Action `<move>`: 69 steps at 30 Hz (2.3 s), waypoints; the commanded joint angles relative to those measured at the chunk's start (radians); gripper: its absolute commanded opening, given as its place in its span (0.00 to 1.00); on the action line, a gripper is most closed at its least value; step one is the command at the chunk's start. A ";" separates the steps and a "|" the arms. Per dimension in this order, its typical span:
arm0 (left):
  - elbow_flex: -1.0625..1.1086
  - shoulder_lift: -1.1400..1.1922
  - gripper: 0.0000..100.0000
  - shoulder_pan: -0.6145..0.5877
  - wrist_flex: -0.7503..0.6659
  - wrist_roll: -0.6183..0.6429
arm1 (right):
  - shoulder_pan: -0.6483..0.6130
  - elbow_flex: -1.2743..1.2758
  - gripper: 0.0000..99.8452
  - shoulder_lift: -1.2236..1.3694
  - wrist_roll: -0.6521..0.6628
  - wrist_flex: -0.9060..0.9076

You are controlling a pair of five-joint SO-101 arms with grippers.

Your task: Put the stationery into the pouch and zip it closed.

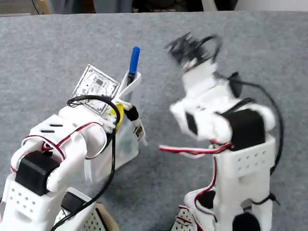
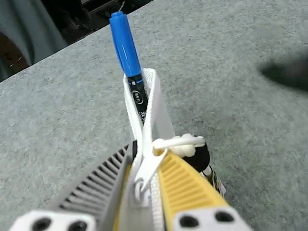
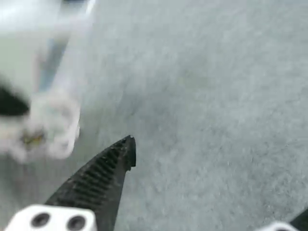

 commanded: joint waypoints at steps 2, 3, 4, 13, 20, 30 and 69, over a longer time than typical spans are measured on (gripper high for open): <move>-0.001 -0.051 0.03 0.087 0.025 -0.066 | 0.014 -0.186 0.54 0.070 -0.094 0.009; 0.005 -0.064 0.03 0.105 0.028 -0.077 | 0.014 -0.199 0.54 0.077 -0.104 0.009; 0.016 -0.078 0.03 0.119 0.031 -0.086 | 0.014 -0.211 0.54 0.082 -0.112 0.008; 0.102 -0.114 0.03 0.137 0.025 -0.094 | -0.163 -0.266 0.27 0.085 -0.120 0.005; 0.099 -0.114 0.03 0.134 0.025 -0.094 | -0.267 -0.331 0.27 0.091 -0.103 -0.003; 0.096 -0.114 0.03 0.137 0.026 -0.094 | -0.034 -0.110 0.26 0.093 -0.046 -0.221; 0.102 -0.112 0.03 0.136 0.026 -0.094 | -0.190 -0.058 0.23 0.186 0.074 -0.236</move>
